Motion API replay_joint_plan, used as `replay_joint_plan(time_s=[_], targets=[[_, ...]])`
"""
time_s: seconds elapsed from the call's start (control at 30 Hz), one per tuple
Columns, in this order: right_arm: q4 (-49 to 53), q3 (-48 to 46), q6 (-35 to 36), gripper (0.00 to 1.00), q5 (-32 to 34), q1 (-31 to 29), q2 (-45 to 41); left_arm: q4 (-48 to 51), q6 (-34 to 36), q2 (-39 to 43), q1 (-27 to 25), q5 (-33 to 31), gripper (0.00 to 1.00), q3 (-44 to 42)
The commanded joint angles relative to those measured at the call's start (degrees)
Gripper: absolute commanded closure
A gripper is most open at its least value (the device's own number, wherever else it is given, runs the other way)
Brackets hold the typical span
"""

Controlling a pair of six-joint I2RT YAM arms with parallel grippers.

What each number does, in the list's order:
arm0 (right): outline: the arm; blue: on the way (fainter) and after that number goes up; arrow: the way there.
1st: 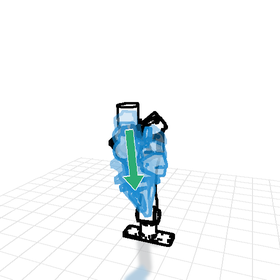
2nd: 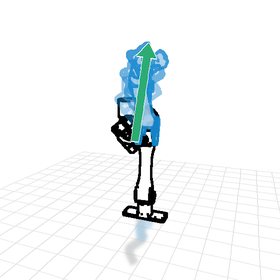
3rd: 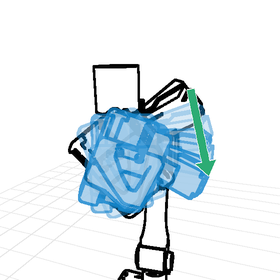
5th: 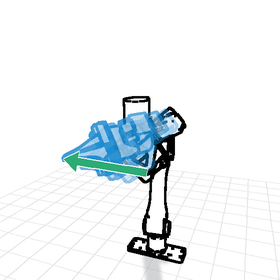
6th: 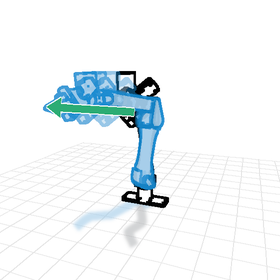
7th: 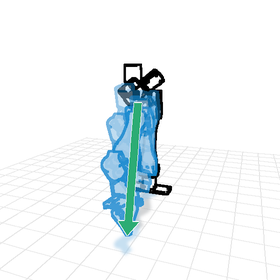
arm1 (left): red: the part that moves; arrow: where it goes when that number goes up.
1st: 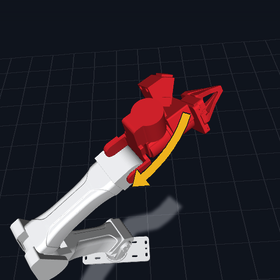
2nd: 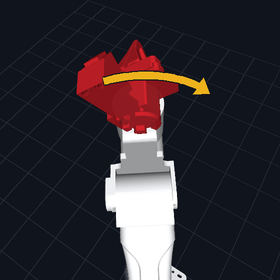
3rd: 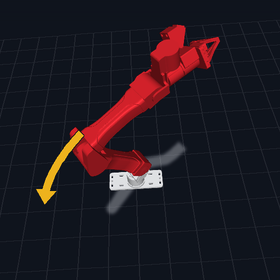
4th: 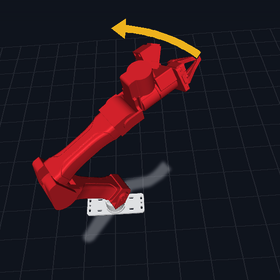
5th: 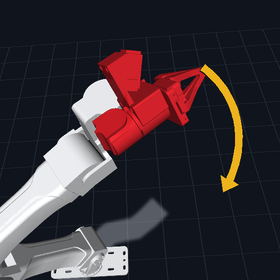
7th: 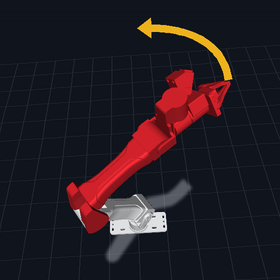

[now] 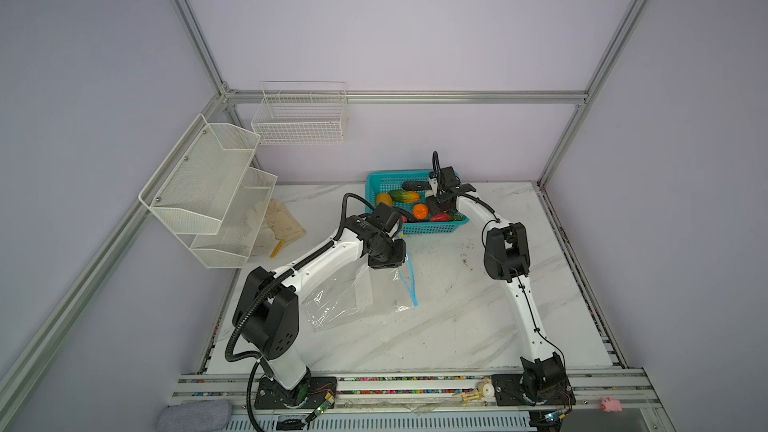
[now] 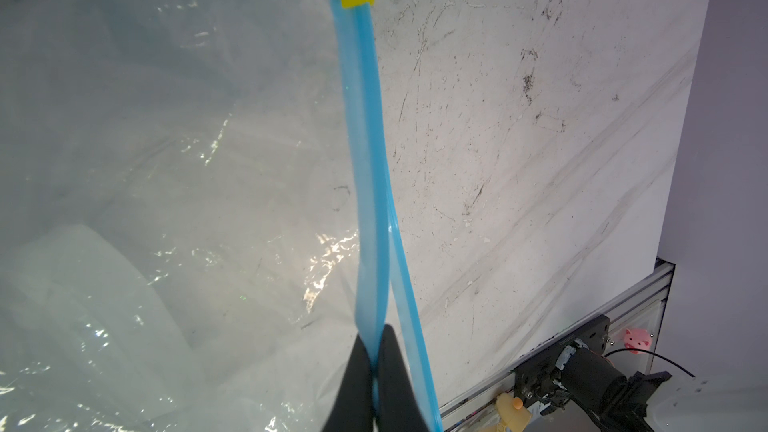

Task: Place the food in the zip-top bag and seal the zipper
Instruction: 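Grasp the white radish in the basket with the right gripper, then carry the white radish to the open bag mouth held by the left gripper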

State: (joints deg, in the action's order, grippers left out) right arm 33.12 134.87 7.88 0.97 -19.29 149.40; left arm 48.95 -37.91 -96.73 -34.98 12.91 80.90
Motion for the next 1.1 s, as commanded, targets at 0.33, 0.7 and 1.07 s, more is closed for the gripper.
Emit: replay_joint_plan(time_s=[0.33, 0.7, 1.07], targets=[[2.4, 0.8, 1.7, 0.46, -2.0, 0.3, -6.2, -0.7, 0.3, 0.8, 0.2, 1.2, 1.0, 4.0], [3.9, -1.7, 5.2, 0.48, -3.7, 0.1, -13.2, -0.7, 0.9, 1.1, 0.2, 1.6, 1.0, 3.7], [4.8, -12.1, 6.4, 0.48, -5.9, 0.2, -21.4, -0.6, 2.5, 0.3, 0.3, 2.8, 1.0, 5.0]])
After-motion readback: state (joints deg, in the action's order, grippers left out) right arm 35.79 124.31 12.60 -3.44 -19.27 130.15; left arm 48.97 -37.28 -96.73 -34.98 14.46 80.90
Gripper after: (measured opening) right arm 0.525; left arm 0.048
